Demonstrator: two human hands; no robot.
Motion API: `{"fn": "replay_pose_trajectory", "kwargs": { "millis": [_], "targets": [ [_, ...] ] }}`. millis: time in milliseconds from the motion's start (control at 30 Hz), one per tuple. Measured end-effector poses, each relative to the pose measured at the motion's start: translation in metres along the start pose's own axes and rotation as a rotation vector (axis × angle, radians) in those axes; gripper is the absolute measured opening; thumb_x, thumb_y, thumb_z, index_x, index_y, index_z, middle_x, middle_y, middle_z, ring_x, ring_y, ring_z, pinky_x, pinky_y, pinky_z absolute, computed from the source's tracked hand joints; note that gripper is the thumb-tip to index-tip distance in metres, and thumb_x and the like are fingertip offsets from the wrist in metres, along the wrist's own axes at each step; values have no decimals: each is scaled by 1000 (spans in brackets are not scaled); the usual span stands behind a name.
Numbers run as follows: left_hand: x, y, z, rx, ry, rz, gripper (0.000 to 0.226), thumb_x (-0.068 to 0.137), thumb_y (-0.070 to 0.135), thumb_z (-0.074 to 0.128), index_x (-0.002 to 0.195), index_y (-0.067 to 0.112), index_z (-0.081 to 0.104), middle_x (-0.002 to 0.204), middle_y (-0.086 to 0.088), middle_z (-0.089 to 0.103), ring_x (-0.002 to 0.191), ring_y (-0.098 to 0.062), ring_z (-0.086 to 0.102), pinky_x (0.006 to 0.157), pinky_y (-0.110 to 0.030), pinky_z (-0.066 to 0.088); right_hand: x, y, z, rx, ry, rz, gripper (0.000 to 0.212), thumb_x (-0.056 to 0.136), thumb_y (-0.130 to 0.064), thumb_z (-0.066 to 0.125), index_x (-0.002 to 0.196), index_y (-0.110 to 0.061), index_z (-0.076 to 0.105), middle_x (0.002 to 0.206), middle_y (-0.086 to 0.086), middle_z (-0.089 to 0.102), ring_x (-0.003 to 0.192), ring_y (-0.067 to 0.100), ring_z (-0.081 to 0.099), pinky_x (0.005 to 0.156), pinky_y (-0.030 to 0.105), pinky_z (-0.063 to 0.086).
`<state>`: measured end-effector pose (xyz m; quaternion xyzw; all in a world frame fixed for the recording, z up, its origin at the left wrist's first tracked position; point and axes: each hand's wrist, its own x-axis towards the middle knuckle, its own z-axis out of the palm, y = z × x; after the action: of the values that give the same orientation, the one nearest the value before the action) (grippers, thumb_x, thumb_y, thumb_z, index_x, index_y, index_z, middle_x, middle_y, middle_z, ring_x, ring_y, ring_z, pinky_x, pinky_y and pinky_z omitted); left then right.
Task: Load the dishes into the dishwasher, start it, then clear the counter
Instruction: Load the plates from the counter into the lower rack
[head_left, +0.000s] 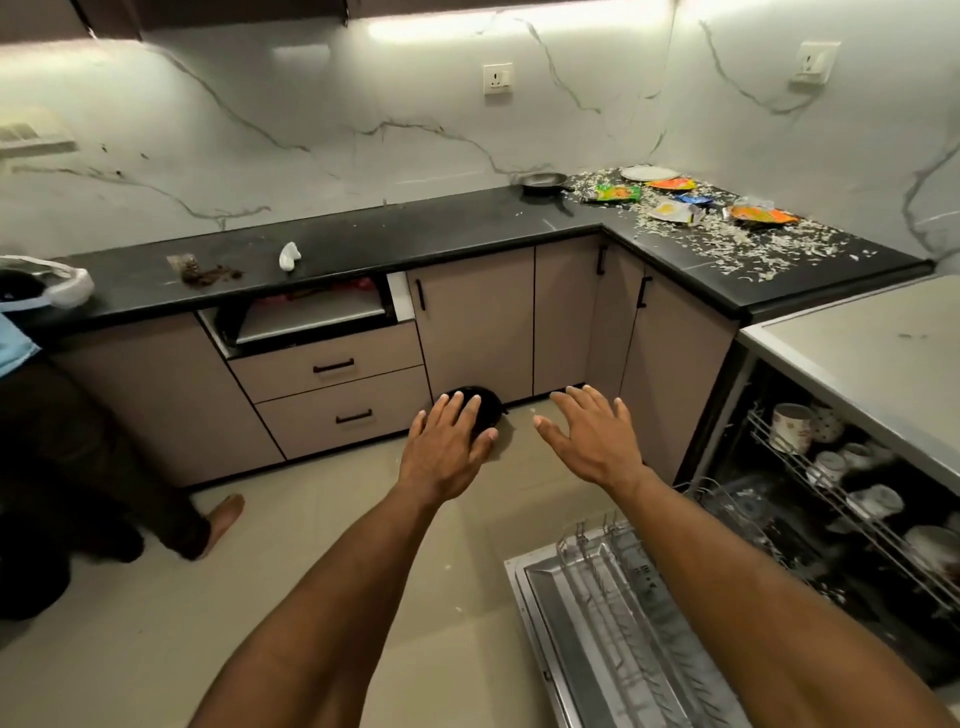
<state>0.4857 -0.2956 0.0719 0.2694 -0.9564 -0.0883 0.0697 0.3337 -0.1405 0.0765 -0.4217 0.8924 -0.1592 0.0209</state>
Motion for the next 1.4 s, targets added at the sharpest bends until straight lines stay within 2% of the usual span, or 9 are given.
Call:
{"fn": "replay_pose_trajectory", "kwargs": {
  "millis": [333, 833, 1167, 1400],
  "targets": [
    [126, -62, 8, 25, -36, 19, 62, 101, 55, 23, 154, 25, 14, 162, -2, 12, 150, -19, 4, 120, -43, 6, 134, -7, 37, -16, -10, -3, 65, 97, -64, 26, 149, -25, 34, 158, 0, 28, 149, 19, 14, 119, 53, 9],
    [364, -114, 2, -13, -28, 121, 64, 101, 55, 24, 155, 24, 12, 163, -1, 11, 150, -17, 4, 121, -40, 7, 354, 17, 41, -56, -6, 97, 70, 94, -68, 23, 150, -27, 32, 159, 0, 26, 149, 18, 12, 119, 56, 3],
    [552, -152, 13, 1, -54, 277, 64, 100, 55, 23, 155, 23, 14, 162, -2, 13, 150, -18, 5, 120, -40, 8, 504, 40, 45, -77, 48, 255, 70, 93, -69, 25, 148, -27, 34, 159, 0, 27, 149, 19, 13, 119, 57, 3],
    [662, -146, 27, -1, -95, 379, 64, 100, 56, 22, 155, 23, 15, 162, -2, 13, 150, -19, 5, 120, -41, 7, 586, 72, 36, -71, 101, 364, 70, 93, -69, 27, 149, -26, 34, 158, 0, 27, 149, 19, 13, 119, 56, 3]
  ]
}}
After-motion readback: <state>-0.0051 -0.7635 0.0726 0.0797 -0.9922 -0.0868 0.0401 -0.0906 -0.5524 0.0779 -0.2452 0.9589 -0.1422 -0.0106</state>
